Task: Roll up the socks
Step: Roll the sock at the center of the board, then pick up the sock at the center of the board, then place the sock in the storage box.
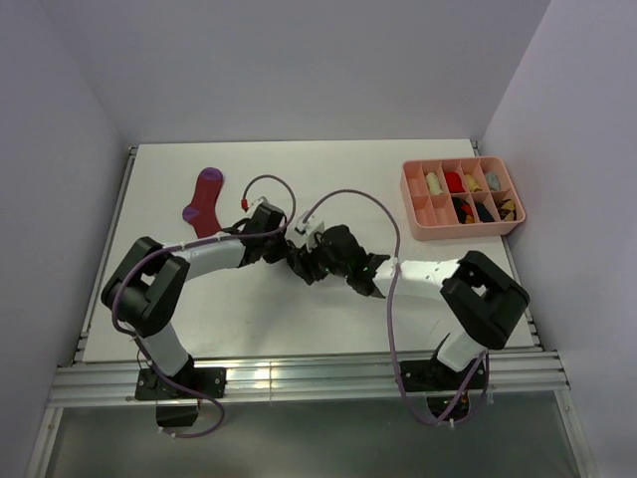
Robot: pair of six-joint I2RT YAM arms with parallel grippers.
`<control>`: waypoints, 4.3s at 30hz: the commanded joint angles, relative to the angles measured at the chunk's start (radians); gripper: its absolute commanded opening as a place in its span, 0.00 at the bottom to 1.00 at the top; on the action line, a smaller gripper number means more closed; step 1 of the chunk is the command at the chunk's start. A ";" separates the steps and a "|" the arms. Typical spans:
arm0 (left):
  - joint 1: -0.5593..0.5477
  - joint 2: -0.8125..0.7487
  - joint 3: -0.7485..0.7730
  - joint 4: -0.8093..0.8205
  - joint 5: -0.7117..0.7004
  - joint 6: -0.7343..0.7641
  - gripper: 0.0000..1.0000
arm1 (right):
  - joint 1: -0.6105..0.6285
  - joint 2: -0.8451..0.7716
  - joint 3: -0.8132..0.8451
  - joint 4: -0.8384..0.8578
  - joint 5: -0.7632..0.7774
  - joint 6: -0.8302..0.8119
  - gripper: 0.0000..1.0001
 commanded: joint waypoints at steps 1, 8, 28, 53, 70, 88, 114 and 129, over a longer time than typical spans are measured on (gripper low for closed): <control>-0.006 0.024 0.050 -0.135 0.027 0.043 0.00 | 0.079 -0.017 -0.088 0.120 0.295 -0.163 0.62; -0.004 0.047 0.099 -0.199 0.053 0.047 0.00 | 0.206 0.037 -0.129 0.260 0.429 -0.263 0.65; -0.004 0.070 0.125 -0.221 0.087 0.070 0.00 | 0.288 0.339 0.080 0.148 0.657 -0.338 0.50; 0.174 -0.104 0.228 -0.262 0.046 0.078 0.73 | 0.127 0.215 0.049 -0.162 0.355 -0.090 0.00; 0.470 -0.684 0.135 -0.345 -0.166 0.231 0.84 | -0.138 -0.070 0.141 -0.252 0.288 -0.117 0.00; 0.468 -0.887 -0.013 -0.385 -0.595 0.409 0.89 | -0.547 -0.043 0.344 -0.225 0.554 -0.370 0.00; 0.430 -0.876 -0.031 -0.380 -0.642 0.420 0.88 | -0.712 0.302 0.531 -0.275 0.294 -0.311 0.00; 0.430 -0.870 -0.034 -0.377 -0.637 0.422 0.88 | -0.855 0.430 0.738 -0.558 -0.068 -0.186 0.00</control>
